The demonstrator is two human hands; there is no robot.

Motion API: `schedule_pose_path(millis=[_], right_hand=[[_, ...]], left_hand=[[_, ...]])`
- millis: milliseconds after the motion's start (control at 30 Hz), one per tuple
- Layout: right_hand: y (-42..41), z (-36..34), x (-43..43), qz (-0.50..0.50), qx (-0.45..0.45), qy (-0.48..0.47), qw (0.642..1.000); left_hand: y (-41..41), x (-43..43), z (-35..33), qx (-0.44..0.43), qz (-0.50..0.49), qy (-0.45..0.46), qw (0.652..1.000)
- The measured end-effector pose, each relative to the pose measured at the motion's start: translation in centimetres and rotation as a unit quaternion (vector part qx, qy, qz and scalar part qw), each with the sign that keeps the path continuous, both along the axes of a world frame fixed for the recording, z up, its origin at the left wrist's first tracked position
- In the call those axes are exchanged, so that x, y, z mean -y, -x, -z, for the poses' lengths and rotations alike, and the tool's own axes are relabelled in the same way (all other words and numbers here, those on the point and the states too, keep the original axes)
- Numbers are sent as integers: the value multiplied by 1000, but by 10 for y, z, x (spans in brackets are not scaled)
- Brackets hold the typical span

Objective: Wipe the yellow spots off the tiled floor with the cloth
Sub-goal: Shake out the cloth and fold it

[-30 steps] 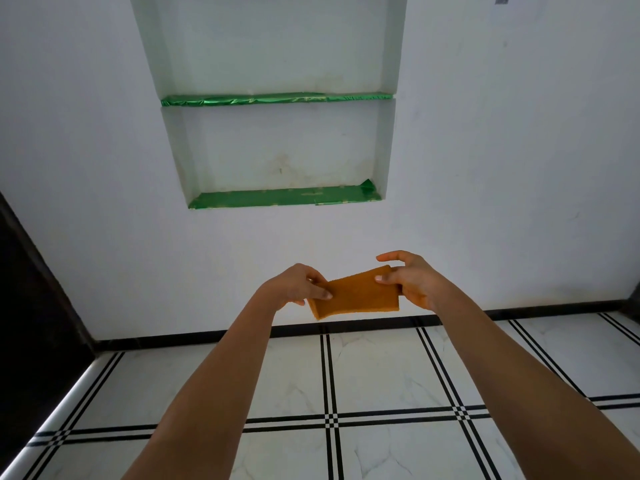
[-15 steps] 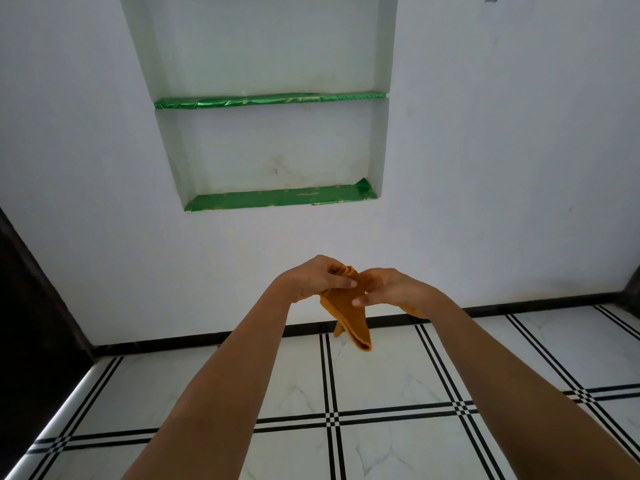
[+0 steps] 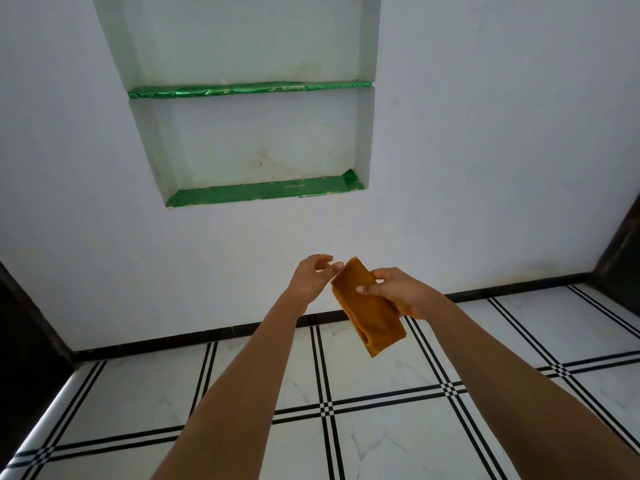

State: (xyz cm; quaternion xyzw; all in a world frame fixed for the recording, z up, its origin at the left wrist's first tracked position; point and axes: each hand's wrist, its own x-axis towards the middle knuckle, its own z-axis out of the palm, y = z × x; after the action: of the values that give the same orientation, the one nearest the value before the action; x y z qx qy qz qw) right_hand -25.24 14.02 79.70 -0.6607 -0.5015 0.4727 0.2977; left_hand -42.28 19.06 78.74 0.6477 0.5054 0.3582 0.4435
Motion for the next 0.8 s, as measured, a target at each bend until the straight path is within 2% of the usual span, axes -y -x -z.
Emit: schedule_pose_path(millis=[167, 333, 633, 800], right_hand=[[-10, 20, 6, 114, -55, 28, 992], [-40, 45, 36, 237, -136, 42, 961], [-154, 64, 143, 447, -207, -25, 870], [-240, 67, 216, 528, -206, -66, 821]], left_hand=[[-14, 7, 33, 55, 16, 96, 994], [-55, 17, 64, 57, 75, 170, 981], [-209, 83, 69, 42, 221, 240, 944], [-318, 144, 68, 17, 293, 248, 923]])
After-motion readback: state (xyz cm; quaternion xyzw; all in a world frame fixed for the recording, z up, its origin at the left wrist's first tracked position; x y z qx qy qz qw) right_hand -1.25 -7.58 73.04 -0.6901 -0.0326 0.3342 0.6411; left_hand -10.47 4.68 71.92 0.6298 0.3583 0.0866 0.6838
